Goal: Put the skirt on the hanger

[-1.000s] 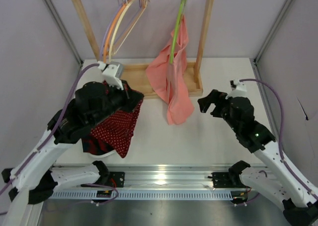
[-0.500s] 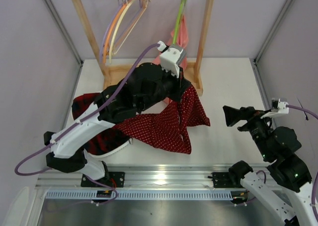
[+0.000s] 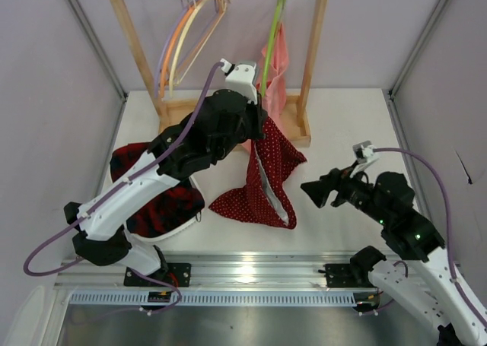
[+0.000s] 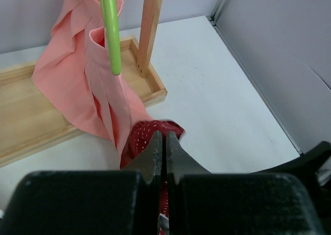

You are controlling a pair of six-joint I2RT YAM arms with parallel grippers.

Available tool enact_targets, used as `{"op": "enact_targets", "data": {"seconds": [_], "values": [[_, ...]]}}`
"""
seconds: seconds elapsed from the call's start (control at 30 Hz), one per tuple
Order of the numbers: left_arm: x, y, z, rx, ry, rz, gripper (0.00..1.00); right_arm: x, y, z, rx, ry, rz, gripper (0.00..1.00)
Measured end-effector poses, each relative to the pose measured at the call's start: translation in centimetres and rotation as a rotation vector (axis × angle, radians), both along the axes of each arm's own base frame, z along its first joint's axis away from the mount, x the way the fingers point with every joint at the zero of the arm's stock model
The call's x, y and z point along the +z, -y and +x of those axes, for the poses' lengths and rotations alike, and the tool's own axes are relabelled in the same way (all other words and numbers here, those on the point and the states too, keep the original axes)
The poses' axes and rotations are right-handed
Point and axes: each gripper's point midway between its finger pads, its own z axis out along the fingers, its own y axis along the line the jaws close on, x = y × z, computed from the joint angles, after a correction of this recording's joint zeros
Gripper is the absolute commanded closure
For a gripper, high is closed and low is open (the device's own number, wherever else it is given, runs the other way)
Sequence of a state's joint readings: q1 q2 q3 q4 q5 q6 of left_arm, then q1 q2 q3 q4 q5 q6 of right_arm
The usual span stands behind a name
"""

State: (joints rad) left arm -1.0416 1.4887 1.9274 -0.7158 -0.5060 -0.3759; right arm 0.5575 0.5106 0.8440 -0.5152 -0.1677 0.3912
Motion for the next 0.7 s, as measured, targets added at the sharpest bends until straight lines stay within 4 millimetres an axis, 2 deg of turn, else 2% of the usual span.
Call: {"op": "enact_targets", "data": {"seconds": [0.07, 0.13, 0.37, 0.53, 0.63, 0.67, 0.7], "values": [[-0.3, 0.1, 0.2, 0.006, -0.008, 0.000, 1.00, -1.9, -1.2, 0.0, 0.048, -0.048, -0.025, 0.16], [-0.5, 0.1, 0.3, 0.010, -0.013, -0.004, 1.00, -2.8, -2.1, -0.1, 0.085, -0.077, -0.045, 0.16], [-1.2, 0.0, 0.8, 0.032, -0.025, -0.001, 1.00, -4.4, -5.6, -1.3, 0.220, -0.098, -0.105, 0.21], [-1.6, -0.3, 1.3, 0.052, -0.030, 0.002, 1.00, -6.7, -7.1, -1.2, 0.235, -0.127, -0.198, 0.25], [-1.8, -0.5, 1.5, 0.057, -0.032, 0.005, 1.00, -7.5, -6.8, -0.2, 0.183, -0.126, -0.240, 0.37], [-1.8, -0.5, 1.5, 0.058, -0.031, 0.004, 1.00, -7.7, -6.6, 0.1, 0.165, -0.123, -0.252, 0.49], [-1.9, -0.6, 1.5, 0.059, -0.032, 0.006, 1.00, -7.8, -6.4, 0.5, 0.147, -0.118, -0.262, 0.55]]}}
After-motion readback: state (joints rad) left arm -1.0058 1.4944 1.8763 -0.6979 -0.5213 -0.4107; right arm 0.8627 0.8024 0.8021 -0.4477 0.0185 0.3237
